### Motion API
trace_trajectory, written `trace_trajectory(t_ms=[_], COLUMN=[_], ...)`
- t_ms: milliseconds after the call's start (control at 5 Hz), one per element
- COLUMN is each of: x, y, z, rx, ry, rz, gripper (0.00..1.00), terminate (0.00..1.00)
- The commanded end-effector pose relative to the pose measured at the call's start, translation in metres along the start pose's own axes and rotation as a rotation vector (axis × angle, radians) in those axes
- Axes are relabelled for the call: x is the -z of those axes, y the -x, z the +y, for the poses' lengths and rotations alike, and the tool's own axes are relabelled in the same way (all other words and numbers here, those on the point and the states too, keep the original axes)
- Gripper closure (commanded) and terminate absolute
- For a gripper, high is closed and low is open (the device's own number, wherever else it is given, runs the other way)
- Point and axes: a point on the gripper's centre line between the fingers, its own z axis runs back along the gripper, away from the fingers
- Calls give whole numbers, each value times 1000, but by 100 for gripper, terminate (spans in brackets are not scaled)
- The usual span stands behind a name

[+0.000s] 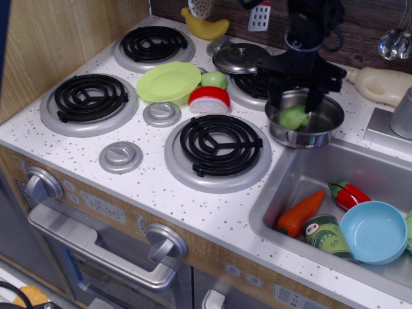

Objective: Put broccoli in pot or pan

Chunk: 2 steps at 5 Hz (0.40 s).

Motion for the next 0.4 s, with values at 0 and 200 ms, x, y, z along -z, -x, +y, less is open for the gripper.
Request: trace_trajectory(t_ms=[0, 200], x=[-20, -20], y=[-15, -15], z=[-6, -6], rx=[-24, -24], ry=[28, 28], rz=[-62, -62], gripper=[0, 0], terminate=[0, 100])
